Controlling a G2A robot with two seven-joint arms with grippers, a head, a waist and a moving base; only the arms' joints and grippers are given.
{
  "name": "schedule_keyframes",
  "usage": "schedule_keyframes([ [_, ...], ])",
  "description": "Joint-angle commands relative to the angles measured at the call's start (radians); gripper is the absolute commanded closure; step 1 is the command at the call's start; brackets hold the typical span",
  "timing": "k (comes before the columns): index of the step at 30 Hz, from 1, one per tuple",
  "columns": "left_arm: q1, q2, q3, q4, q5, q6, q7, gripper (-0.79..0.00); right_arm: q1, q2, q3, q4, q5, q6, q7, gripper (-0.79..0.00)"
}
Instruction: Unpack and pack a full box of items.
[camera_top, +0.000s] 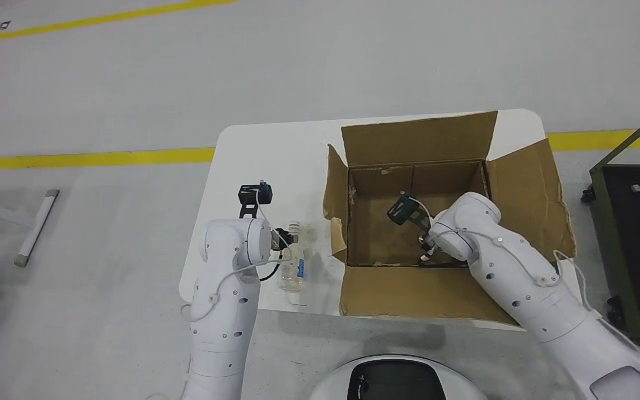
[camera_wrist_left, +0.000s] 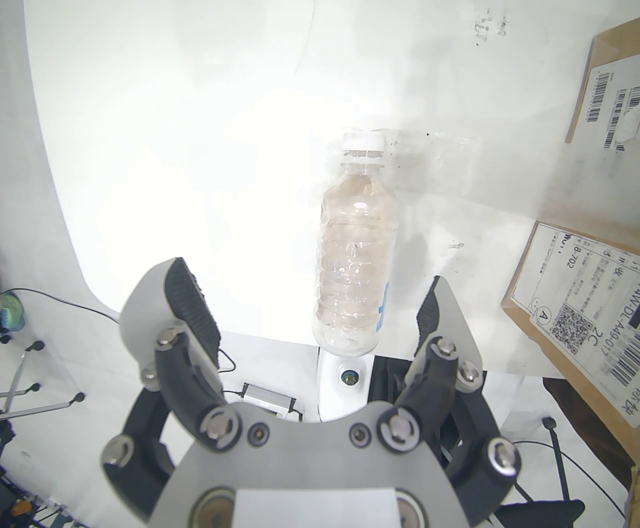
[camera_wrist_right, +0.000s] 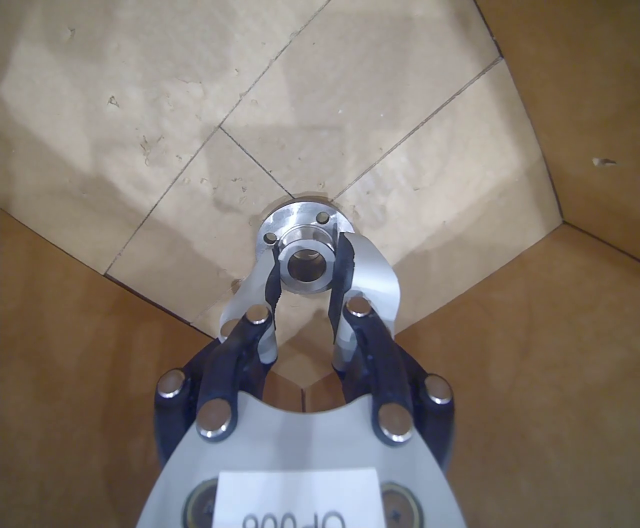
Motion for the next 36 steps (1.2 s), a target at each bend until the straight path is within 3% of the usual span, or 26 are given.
schedule_keyframes([
  [1, 0.0, 0.0, 0.0, 0.0, 0.0, 0.0, 0.0, -0.785, 0.001, 0.0, 0.001, -0.002, -0.002, -0.001, 0.001, 0.0],
  [9, 0.0, 0.0, 0.0, 0.0, 0.0, 0.0, 0.0, -0.785, -0.004, 0.006, 0.043, -0.094, 0.001, 0.005, 0.015, 0.0],
  [15, 0.0, 0.0, 0.0, 0.0, 0.0, 0.0, 0.0, -0.785, -0.048, 0.022, 0.159, -0.27, 0.078, 0.024, -0.018, 0.0],
  [18, 0.0, 0.0, 0.0, 0.0, 0.0, 0.0, 0.0, -0.785, -0.099, 0.031, 0.275, -0.366, 0.219, 0.049, -0.081, 0.0],
  [22, 0.0, 0.0, 0.0, 0.0, 0.0, 0.0, 0.0, -0.785, -0.19, 0.04, 0.469, -0.447, 0.554, 0.038, -0.225, 0.0],
  [28, 0.0, 0.0, 0.0, 0.0, 0.0, 0.0, 0.0, -0.785, -0.296, 0.047, 0.636, -0.421, 0.965, -0.055, -0.349, 0.0],
  [36, 0.0, 0.0, 0.0, 0.0, 0.0, 0.0, 0.0, -0.785, -0.334, 0.057, 0.666, -0.393, 1.07, -0.09, -0.352, 0.0],
])
